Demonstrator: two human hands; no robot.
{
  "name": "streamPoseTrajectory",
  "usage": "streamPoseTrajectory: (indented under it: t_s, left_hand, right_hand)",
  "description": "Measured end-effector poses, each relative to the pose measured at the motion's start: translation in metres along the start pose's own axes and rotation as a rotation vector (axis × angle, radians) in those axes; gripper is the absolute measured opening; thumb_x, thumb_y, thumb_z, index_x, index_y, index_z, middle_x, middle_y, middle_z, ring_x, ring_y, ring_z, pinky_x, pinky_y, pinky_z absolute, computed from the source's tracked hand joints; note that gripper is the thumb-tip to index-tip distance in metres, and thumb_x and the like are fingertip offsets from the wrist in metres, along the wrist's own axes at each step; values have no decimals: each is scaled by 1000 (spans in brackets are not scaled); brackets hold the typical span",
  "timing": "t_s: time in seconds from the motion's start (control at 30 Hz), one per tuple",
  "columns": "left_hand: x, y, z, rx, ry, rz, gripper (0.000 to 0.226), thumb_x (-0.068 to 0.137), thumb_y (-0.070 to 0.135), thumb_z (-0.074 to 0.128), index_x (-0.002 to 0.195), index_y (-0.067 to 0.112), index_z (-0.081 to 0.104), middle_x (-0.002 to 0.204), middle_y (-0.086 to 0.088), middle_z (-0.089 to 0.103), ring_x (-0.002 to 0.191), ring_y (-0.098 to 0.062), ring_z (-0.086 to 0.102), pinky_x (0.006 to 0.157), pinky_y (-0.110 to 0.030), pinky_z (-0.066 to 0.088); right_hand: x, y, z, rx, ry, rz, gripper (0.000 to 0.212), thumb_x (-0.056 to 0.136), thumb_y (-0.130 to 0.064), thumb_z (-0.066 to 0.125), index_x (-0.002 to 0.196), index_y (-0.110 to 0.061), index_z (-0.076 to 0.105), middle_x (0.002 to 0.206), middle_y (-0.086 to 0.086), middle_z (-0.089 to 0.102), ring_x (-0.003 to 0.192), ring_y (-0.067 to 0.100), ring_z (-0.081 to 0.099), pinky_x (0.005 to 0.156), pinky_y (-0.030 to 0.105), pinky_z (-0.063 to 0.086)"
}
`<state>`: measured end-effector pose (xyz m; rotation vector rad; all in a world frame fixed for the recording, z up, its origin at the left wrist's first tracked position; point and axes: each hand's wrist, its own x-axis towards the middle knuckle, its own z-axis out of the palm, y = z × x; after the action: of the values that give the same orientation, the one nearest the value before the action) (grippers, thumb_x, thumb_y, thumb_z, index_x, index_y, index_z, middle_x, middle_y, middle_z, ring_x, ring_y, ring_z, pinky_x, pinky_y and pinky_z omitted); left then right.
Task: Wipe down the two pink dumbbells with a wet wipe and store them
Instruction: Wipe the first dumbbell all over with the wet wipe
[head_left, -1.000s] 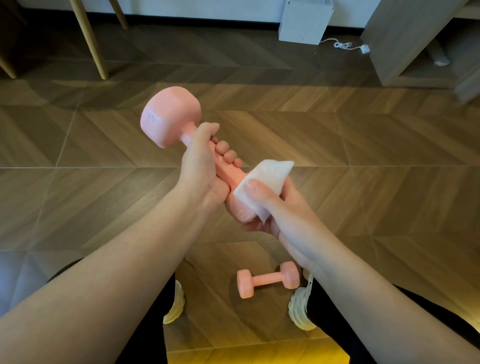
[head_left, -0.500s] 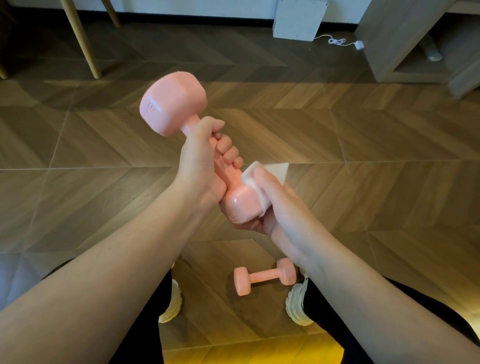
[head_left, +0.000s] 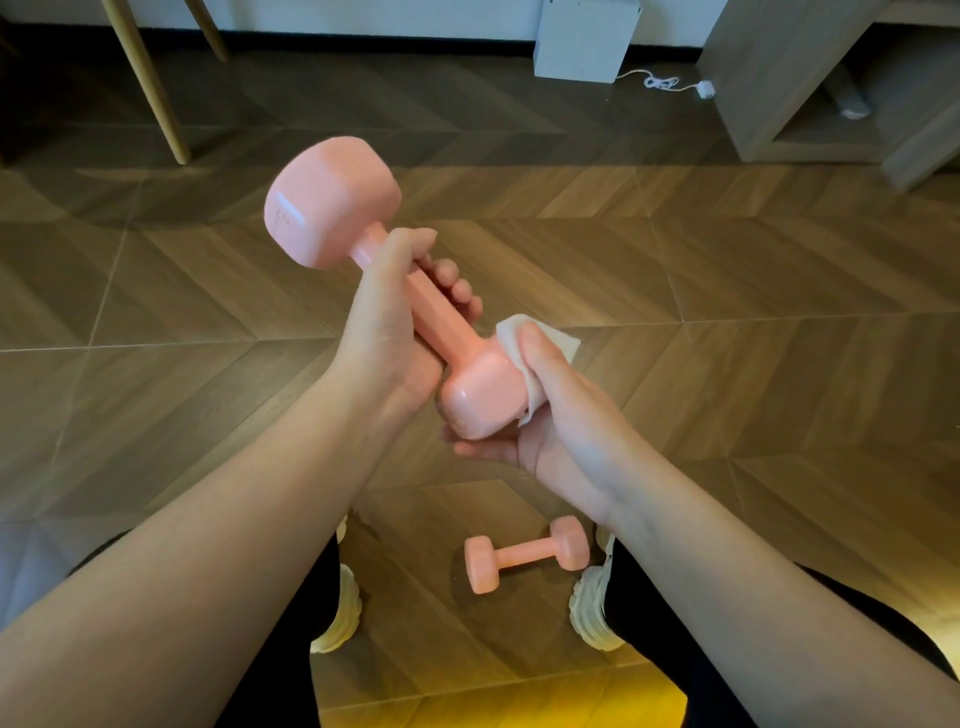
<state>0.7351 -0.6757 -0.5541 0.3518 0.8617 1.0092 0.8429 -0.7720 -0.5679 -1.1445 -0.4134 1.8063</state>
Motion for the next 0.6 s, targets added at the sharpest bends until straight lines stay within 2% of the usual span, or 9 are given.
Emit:
streamPoseTrajectory:
  t_s: [0.07,0.13,0.2,0.27,0.33,0.47,0.53,0.6]
  left_hand:
    - [1,-1,-1,10,55,-17,27,92,20,62,71,17,45,58,2,49,50,-13,51,56,-26,48]
    - [2,-2,-3,-2,117,-47,28,92,23,64,72,19,44,55,4,44,45,-10,44,51,-23,43]
    - [2,-2,-4,-26,147,-58,31,93,25,63,71,20,41,51,6,37,40,-9,34,44,-21,37]
    - [2,-2,-4,-22,139,-34,32,94,24,60,70,20,39,48,7,32,38,-10,30,42,-20,35]
    - [2,-1,-3,-16,128,-19,33,94,21,57,68,20,37,47,7,30,37,-11,28,41,-20,34]
    - [4,2,-3,-36,124,-43,32,93,19,55,66,20,36,46,7,29,36,-10,27,40,-20,33]
    - [5,3,-4,-48,115,-58,33,92,18,54,65,21,36,47,7,28,37,-10,26,40,-20,32]
    - [4,4,-6,-47,84,-62,34,93,18,52,64,21,35,48,7,26,39,-10,24,39,-21,31]
  right_hand:
    - [-1,1,-3,-2,-18,-46,59,85,-47,49,129,-8,51,122,28,62,100,34,63,73,40,61]
    - [-3,5,-4,-25,-36,-72,51,90,-41,52,131,-11,48,122,22,63,102,28,65,78,41,60]
    - [-2,11,-4,-123,0,-99,54,89,-38,65,134,-15,47,122,16,65,107,26,67,85,45,58]
    - [1,14,-1,-261,99,-130,55,79,-45,71,128,-26,52,120,9,67,112,27,65,95,53,53]
    - [4,13,4,-286,178,-154,44,80,-53,68,118,-31,60,116,8,70,111,28,66,94,58,52]
    - [4,4,5,-79,155,-65,35,97,-46,51,115,-19,62,113,16,70,102,29,69,72,46,60]
    - [1,0,-1,-2,71,17,37,94,-42,52,121,-16,59,119,18,66,101,33,67,75,48,60]
    - [-4,-1,-6,48,-31,66,43,87,-39,56,124,-15,58,119,17,64,101,36,65,84,52,58]
